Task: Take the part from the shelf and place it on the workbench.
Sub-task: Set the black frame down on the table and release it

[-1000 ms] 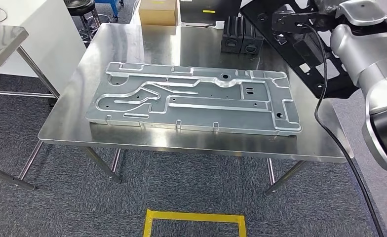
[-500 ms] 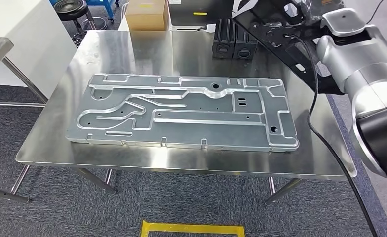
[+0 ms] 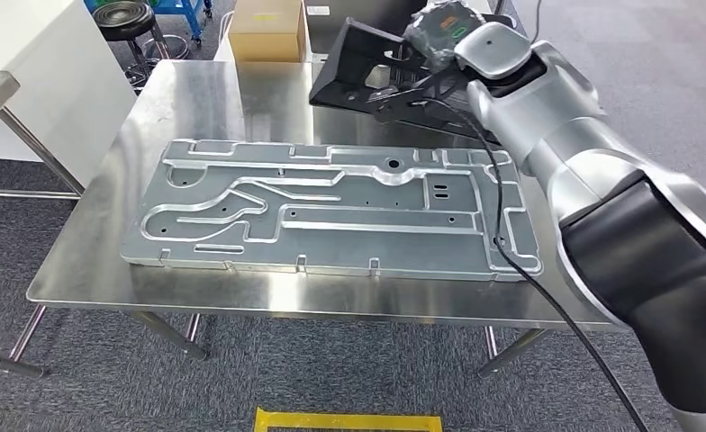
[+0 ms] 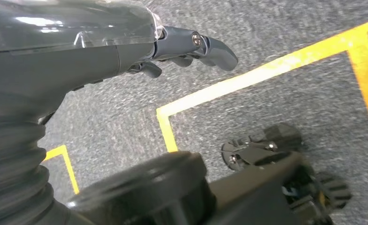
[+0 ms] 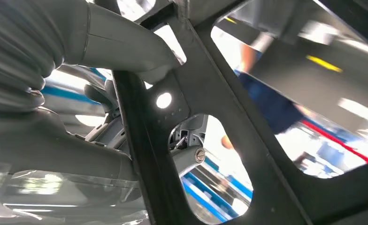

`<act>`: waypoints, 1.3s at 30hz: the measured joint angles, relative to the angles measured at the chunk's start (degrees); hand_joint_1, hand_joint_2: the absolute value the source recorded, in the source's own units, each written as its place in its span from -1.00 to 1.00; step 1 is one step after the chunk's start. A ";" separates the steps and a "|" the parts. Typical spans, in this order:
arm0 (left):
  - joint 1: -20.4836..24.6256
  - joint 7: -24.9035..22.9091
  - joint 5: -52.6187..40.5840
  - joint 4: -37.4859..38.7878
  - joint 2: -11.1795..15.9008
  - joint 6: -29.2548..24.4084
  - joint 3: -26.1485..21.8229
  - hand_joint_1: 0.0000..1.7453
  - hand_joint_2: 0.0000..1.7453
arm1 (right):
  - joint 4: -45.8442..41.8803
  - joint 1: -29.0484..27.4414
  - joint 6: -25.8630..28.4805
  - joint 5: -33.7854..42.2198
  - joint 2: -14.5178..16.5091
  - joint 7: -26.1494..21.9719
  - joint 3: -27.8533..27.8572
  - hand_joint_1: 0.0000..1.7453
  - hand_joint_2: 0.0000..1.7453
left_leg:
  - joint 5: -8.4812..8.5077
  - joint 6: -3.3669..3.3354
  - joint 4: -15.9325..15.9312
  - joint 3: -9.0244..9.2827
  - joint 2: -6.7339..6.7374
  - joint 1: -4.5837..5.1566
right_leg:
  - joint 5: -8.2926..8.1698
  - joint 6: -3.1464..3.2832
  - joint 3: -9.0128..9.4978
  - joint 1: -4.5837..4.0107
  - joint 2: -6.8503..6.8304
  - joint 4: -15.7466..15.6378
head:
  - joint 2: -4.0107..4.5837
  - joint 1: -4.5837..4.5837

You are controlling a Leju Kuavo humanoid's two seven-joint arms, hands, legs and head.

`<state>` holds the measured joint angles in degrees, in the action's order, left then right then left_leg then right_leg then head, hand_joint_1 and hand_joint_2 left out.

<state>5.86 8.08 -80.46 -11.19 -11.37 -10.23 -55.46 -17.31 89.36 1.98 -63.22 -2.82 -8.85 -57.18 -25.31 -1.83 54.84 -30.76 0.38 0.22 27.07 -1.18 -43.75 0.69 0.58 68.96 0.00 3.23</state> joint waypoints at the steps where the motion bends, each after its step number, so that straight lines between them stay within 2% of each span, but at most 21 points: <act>1: 0.07 0.01 -0.01 0.00 -0.07 -0.01 0.05 -1.00 1.00 | -0.08 -0.26 -0.02 -0.05 0.50 -0.32 -0.20 1.00 1.00 | -0.09 0.03 0.16 0.00 -0.12 -0.11 | 1.05 -0.25 -1.39 0.21 -0.08 3.28 | 0.00 0.00; 2: 0.07 0.01 -0.02 0.00 -0.11 -0.05 0.09 -1.00 1.00 | -0.13 -0.50 0.00 -0.18 0.92 -0.81 -0.38 1.00 1.00 | -0.24 0.13 0.40 0.01 -0.33 -0.28 | 1.09 -0.48 -1.93 0.44 -0.17 4.74 | 0.00 0.00; 3: 0.01 0.01 -0.02 0.00 -0.14 -0.15 0.13 -1.00 1.00 | -0.21 -0.65 0.04 -0.39 1.38 -1.43 -0.56 1.00 1.00 | -0.48 0.32 0.74 0.02 -0.56 -0.47 | 0.07 -0.70 -1.37 0.67 -0.28 3.90 | 0.00 0.00; 6: -0.12 0.00 -0.04 0.00 -0.16 -0.57 0.19 -1.00 1.00 | -0.69 -0.66 0.15 -1.54 3.33 -3.70 -1.45 1.00 1.00 | -1.79 1.44 2.34 -0.20 -0.91 -0.83 | -4.25 -0.88 4.09 1.02 -0.50 -6.39 | 0.00 0.00; 8: 0.00 -0.01 -0.04 0.00 -0.18 -0.92 0.20 -1.00 1.00 | -1.10 -1.10 0.16 -2.13 5.31 -4.85 -2.27 1.00 1.00 | -2.42 2.22 2.97 -0.46 -0.76 -0.75 | -4.31 -0.23 5.61 0.78 -0.32 -9.41 | 0.00 0.02; 12: 0.18 0.37 -0.05 0.00 -0.34 -1.41 0.26 -1.00 1.00 | -1.90 -2.54 0.14 -2.45 8.97 -5.77 -3.37 1.00 1.00 | -3.92 3.43 4.52 -0.91 -0.45 -0.97 | -4.00 1.33 5.75 0.70 -0.03 -9.68 | 0.00 0.03; 15: 0.32 0.64 -0.01 0.00 -0.42 -1.50 0.30 -1.00 1.00 | -2.32 -2.83 0.12 -2.44 10.96 -5.92 -3.76 1.00 1.00 | -8.56 4.05 14.58 -5.90 -0.45 -1.08 | -3.86 1.94 5.88 0.71 -0.17 -9.77 | 0.00 0.03; 17: 0.55 0.72 0.00 0.00 -0.42 -1.52 0.30 -1.00 1.00 | -2.41 -3.25 0.12 -2.44 11.70 -6.16 -4.01 1.00 1.00 | -9.45 4.15 19.88 -8.98 -0.45 -1.10 | -3.76 2.05 6.01 0.56 -0.28 -9.76 | 0.00 0.03; 18: 0.60 0.72 -0.01 0.00 -0.42 -1.54 0.30 -1.00 1.00 | -2.46 -3.41 0.12 -2.43 11.96 -6.31 -4.14 1.00 1.00 | -8.15 4.10 19.31 -9.06 -0.44 -1.11 | -3.71 2.06 6.12 0.53 -0.31 -9.74 | 0.00 0.03; 19: 0.59 0.78 -0.02 0.00 -0.42 -1.55 0.30 -1.00 1.00 | -2.53 -3.49 0.12 -2.40 12.17 -6.46 -4.24 1.00 1.00 | -5.96 3.98 16.59 -8.10 -0.44 -1.11 | -3.65 2.02 6.26 0.53 -0.30 -9.72 | 0.00 0.02; 21: 0.39 1.10 -0.04 0.00 -0.43 -1.55 0.31 -1.00 1.00 | -2.64 -3.49 0.09 -2.19 12.54 -6.88 -4.38 1.00 1.00 | -1.68 3.59 8.82 -5.01 -0.43 -1.02 | -3.53 1.72 6.50 0.45 -0.17 -9.67 | 0.00 0.03; 23: 0.23 1.45 -0.03 0.00 -0.44 -1.46 0.32 -1.00 1.00 | -2.68 -3.45 -0.72 -1.63 12.71 -7.85 -4.46 1.00 1.00 | -0.48 3.03 4.47 -3.23 -0.47 -0.82 | -3.63 1.13 6.42 0.28 -0.04 -9.67 | 0.00 0.03; 26: 0.15 1.56 0.06 0.00 -0.49 -1.12 0.34 -1.00 1.00 | -2.55 -3.27 -5.29 -0.24 12.64 -10.44 -4.50 1.00 1.00 | -0.44 2.02 3.67 -3.02 -0.65 -0.84 | -3.77 0.08 6.32 0.20 -0.16 -9.82 | 0.00 0.02; 28: 0.15 1.56 0.13 0.00 -0.58 -0.99 0.34 -1.00 1.00 | -2.40 -2.74 -7.65 0.63 12.48 -11.16 -4.46 0.00 0.00 | 0.03 1.21 3.17 -2.92 -0.59 -1.02 | -1.74 -0.37 5.16 0.21 -0.26 -7.08 | 0.00 0.02; 30: 0.11 1.67 0.17 0.00 -0.67 -0.86 0.35 -1.00 1.00 | -2.17 -2.02 -8.77 1.81 12.19 -10.81 -4.13 -1.00 -1.00 | 0.23 0.73 3.04 -2.95 -0.53 -0.92 | 2.05 -0.51 2.13 0.20 -0.29 -0.09 | 0.00 0.02; 32: 0.01 1.86 0.09 0.00 -0.72 -0.77 0.39 -1.00 1.00 | -1.84 -1.60 -9.75 2.85 11.79 -10.19 -3.56 -1.00 -1.00 | 0.22 0.52 3.12 -2.97 -0.59 -0.74 | 3.95 -0.54 -0.37 0.18 -0.28 5.76 | 0.00 0.02; 33: -0.01 1.96 0.04 0.00 -0.73 -0.76 0.45 -1.00 0.50 | -1.65 -1.45 -10.32 3.20 11.62 -9.85 -3.31 -1.00 -1.00 | 0.19 0.46 3.21 -2.96 -0.66 -0.65 | 3.39 -0.43 -0.35 0.15 -0.28 5.92 | 0.00 0.02; 34: -0.02 2.04 0.02 0.00 -0.75 -0.78 0.54 -1.00 0.00 | -1.49 -1.20 -11.03 3.55 11.49 -9.43 -3.06 -1.00 -1.00 | 0.14 0.45 3.32 -2.94 -0.73 -0.55 | 1.88 -0.21 0.74 0.10 -0.28 3.79 | 0.00 0.02; 36: 0.02 2.19 0.30 0.01 -0.88 -0.81 0.69 -1.00 -1.00 | -1.18 -0.26 -12.79 4.23 11.40 -8.43 -2.48 -1.00 -1.00 | -0.03 0.55 3.53 -2.97 -0.80 -0.23 | -1.63 0.54 4.65 -0.17 -0.31 -3.96 | 0.00 0.02; 37: 0.05 2.21 0.53 0.01 -0.97 -0.80 0.72 -1.00 -1.00 | -1.06 0.35 -13.83 4.54 11.41 -7.90 -2.16 -1.00 -1.00 | -0.11 0.68 3.64 -3.05 -0.79 -0.07 | -2.67 0.83 6.18 -0.31 -0.39 -7.19 | 0.00 0.02; 39: 0.14 2.08 1.02 0.02 -1.09 -0.57 0.71 -1.00 -1.00 | -0.69 1.45 -16.49 4.95 11.41 -6.59 -1.67 -1.00 -1.00 | -0.18 1.08 3.71 -3.21 -0.74 0.05 | -2.99 1.14 7.32 -0.63 -0.50 -9.74 | 0.00 0.02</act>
<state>5.99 10.16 -79.44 -11.17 -12.46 -10.80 -54.75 -18.00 90.81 -14.51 -58.28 8.59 -15.44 -58.86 -25.49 -0.75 58.54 -33.97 -0.37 0.27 24.09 -0.04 -36.43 0.06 0.08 59.21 0.00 3.26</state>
